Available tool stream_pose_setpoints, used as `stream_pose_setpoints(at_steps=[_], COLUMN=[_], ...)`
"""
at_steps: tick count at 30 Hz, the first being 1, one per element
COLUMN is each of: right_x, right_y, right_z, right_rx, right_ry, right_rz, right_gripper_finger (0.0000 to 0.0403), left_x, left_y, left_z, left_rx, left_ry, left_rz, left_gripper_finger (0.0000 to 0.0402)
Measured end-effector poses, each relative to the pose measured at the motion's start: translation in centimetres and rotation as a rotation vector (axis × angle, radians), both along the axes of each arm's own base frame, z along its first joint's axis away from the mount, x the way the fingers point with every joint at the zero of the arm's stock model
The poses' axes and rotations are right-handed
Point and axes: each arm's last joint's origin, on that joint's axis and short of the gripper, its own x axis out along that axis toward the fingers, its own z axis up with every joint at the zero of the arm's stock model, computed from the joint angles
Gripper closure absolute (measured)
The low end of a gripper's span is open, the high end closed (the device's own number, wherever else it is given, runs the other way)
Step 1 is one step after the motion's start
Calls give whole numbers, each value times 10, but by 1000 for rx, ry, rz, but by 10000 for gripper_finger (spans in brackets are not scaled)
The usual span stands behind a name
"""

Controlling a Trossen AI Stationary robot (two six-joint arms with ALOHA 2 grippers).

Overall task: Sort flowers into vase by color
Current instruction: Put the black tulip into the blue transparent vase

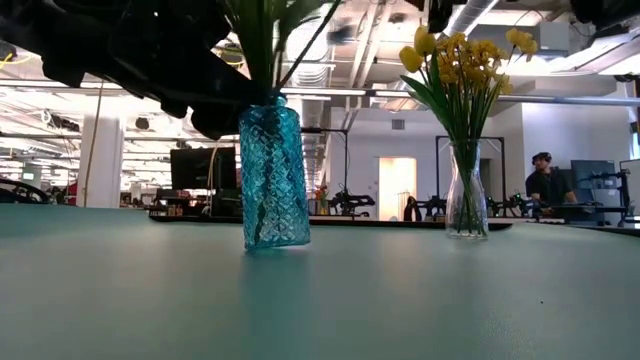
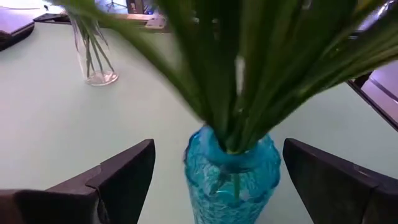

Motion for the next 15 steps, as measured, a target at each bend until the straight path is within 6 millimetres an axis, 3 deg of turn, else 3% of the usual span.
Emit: stream_pose_setpoints(at_steps=[15], right_x=[5], right_y=[2], right_z=[6], right_rx=[-9], right_ry=[18], right_rz=[-1], right_gripper_finger=[377], left_x=[0], left_y=[0], left_z=[0], left_rx=[7], left_ry=[-1], left_rz=[-2], left_gripper_finger=[61])
